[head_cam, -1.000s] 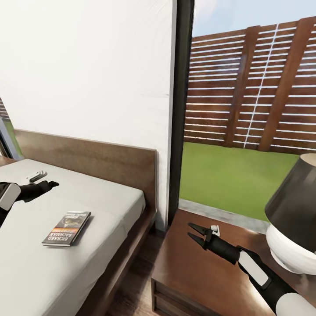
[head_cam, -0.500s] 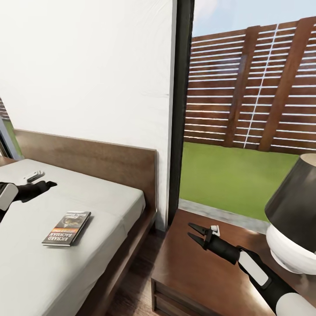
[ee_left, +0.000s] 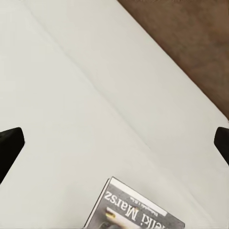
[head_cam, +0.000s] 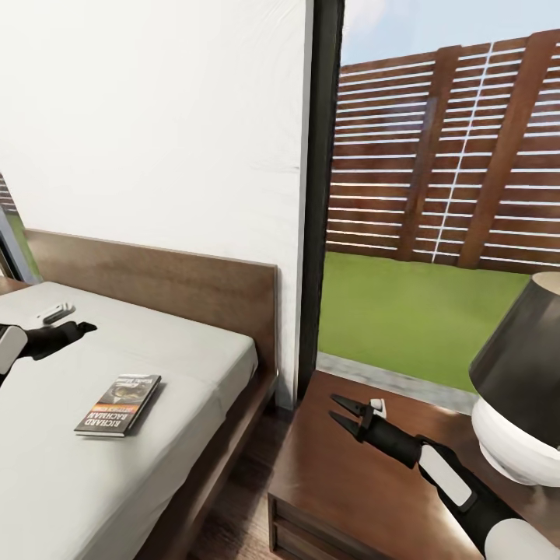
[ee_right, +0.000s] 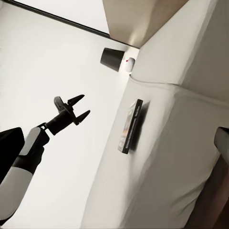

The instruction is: In the bedroom, move the book from the bed onto either nightstand, and place the two sandals side by side next to the bed.

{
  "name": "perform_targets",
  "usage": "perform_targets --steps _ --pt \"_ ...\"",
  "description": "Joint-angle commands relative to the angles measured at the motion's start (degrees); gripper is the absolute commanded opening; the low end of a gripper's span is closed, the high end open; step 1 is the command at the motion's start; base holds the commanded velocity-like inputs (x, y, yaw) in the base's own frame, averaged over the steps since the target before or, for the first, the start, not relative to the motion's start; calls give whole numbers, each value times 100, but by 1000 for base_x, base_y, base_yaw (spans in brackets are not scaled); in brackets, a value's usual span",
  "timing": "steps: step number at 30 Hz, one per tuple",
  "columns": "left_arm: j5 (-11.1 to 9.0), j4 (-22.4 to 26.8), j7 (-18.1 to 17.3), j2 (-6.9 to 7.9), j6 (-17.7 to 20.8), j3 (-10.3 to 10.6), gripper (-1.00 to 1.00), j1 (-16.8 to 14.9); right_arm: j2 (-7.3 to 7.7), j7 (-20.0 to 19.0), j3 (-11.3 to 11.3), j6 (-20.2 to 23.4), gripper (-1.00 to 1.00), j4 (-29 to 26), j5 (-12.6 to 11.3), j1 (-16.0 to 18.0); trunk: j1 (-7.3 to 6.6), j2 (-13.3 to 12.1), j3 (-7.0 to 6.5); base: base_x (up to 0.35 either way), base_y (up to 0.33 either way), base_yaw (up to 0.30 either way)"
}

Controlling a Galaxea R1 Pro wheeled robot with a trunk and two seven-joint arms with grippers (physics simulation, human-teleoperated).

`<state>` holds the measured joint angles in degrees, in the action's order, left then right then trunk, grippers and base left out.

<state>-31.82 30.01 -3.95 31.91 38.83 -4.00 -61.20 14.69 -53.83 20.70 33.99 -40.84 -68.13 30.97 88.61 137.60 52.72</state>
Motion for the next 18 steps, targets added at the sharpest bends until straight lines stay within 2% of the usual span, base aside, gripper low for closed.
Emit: perform_targets --steps 1,10,18 --pt "23 -10 -27 1 31 -22 100 -2 -11 5 23 39 100 0 -60 5 -1 3 6 0 0 0" --pt "10 -147 -48 61 -173 18 100 2 -78 26 41 38 100 -2 -60 5 -1 3 6 0 0 0" --pt "60 -305 -256 83 -253 49 100 2 -87 32 19 40 100 -3 -60 5 174 323 150 0 0 0"
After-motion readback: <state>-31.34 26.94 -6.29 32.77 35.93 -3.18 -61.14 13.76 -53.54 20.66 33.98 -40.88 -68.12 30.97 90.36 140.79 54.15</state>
